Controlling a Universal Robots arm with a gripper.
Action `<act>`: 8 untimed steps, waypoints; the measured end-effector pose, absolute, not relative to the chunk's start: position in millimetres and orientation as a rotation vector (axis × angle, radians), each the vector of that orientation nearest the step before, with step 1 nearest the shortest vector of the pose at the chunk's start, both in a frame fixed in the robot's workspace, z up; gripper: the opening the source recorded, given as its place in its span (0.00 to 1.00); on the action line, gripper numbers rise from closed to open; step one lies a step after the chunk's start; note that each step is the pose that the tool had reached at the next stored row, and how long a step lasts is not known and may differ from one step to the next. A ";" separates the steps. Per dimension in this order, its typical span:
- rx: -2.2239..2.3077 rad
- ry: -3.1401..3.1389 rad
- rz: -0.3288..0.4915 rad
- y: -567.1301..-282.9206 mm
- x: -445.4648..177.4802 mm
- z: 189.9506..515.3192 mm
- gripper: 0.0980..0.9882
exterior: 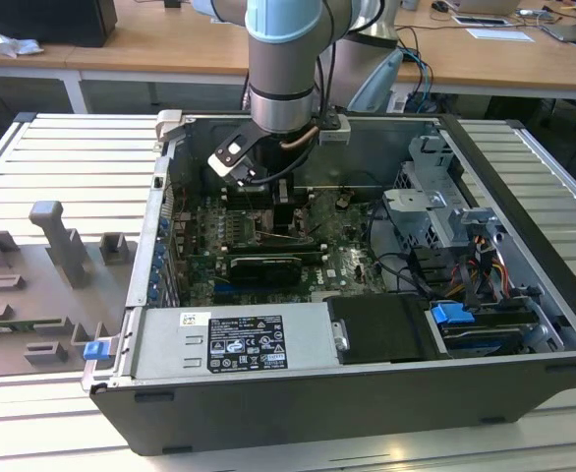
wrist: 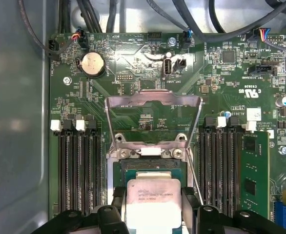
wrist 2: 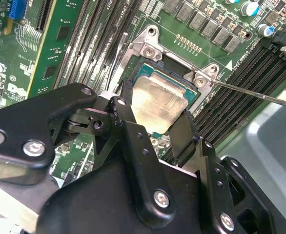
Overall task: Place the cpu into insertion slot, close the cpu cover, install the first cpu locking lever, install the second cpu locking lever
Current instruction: 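Place the cpu into insertion slot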
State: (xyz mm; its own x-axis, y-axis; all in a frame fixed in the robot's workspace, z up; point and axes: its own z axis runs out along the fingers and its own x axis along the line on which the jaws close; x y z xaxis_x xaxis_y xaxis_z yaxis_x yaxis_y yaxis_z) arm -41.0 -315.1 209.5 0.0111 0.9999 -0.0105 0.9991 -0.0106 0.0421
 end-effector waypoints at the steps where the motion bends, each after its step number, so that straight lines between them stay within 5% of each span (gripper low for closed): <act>1: 2.208 2.182 0.035 -314.7 -40.8 208.8 0.50; 8: 2.217 2.173 0.035 -314.1 -38.1 204.4 0.50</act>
